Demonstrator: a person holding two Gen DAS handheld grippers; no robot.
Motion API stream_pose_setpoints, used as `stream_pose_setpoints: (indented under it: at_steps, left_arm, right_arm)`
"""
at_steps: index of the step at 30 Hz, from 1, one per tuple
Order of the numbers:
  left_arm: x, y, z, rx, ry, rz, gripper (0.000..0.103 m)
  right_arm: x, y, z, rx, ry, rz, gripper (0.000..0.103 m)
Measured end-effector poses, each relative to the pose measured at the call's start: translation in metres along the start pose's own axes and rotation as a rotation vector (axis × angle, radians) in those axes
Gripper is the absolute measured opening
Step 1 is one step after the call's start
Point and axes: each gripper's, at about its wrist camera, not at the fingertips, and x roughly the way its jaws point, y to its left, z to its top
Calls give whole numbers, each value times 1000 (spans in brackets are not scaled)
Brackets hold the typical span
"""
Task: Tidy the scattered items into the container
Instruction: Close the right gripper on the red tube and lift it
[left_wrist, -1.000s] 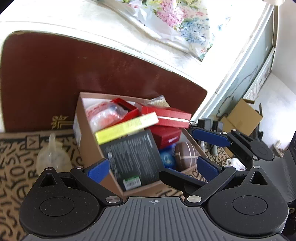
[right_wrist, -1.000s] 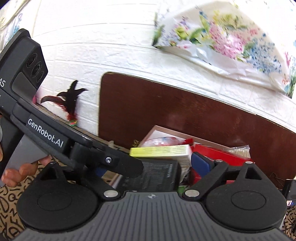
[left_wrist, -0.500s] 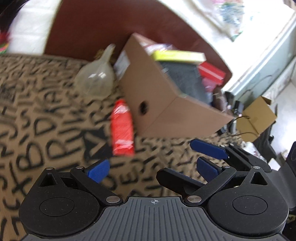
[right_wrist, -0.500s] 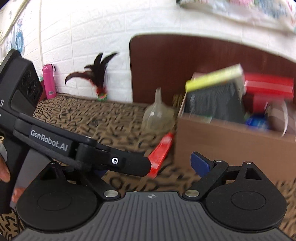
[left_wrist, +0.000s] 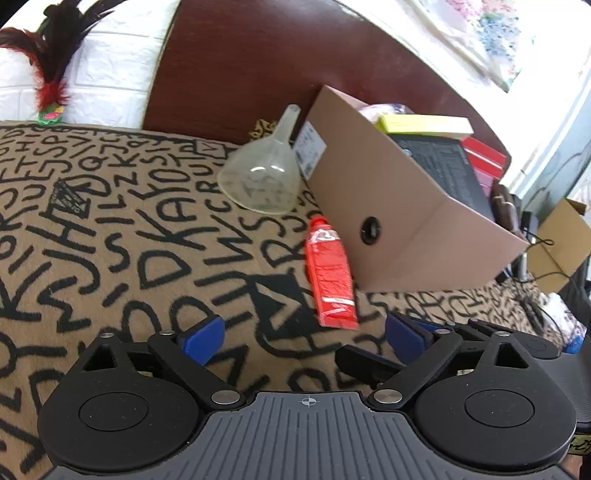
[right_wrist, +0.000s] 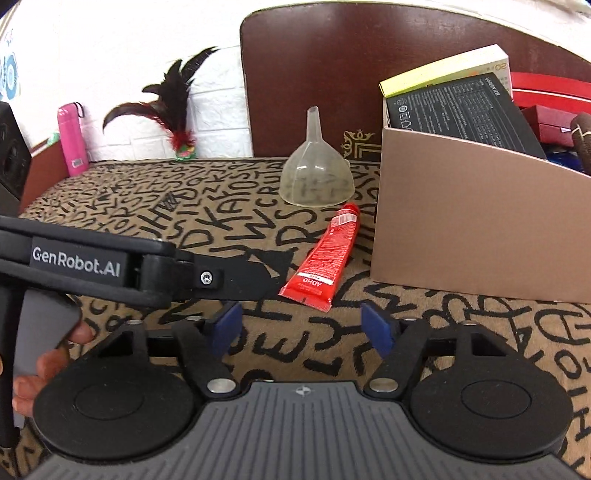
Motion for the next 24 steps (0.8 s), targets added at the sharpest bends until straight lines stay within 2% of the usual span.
stream_pose_setpoints:
  at_steps: [2,6,11,14,16,18,24]
  left_arm:
    - [3,3,3,-13,-8,-7,93]
    - [8,8,9,-31,-12,-14,88]
    - [19,12,16,-44,4,-10,88]
    - [22,11,21,-47,15,-24,88]
    - [24,9,22,-45,28,-37,86]
    - [23,6,20,-42,34,-43,86]
    - [14,-2,8,-59,58,-63,87]
  right_arm:
    - [7,-4,2,18,8,-3,67]
    - [22,-11,7,43,20,-5,56]
    - [36,-16,16,65,7,0,49]
    - [41,-17,20,71,2,4,39]
    - [40,-16,20,67,2,17,34]
    - [36,-15,19,60,-2,43,25]
    - [11,-3,7,-7,29,105,21]
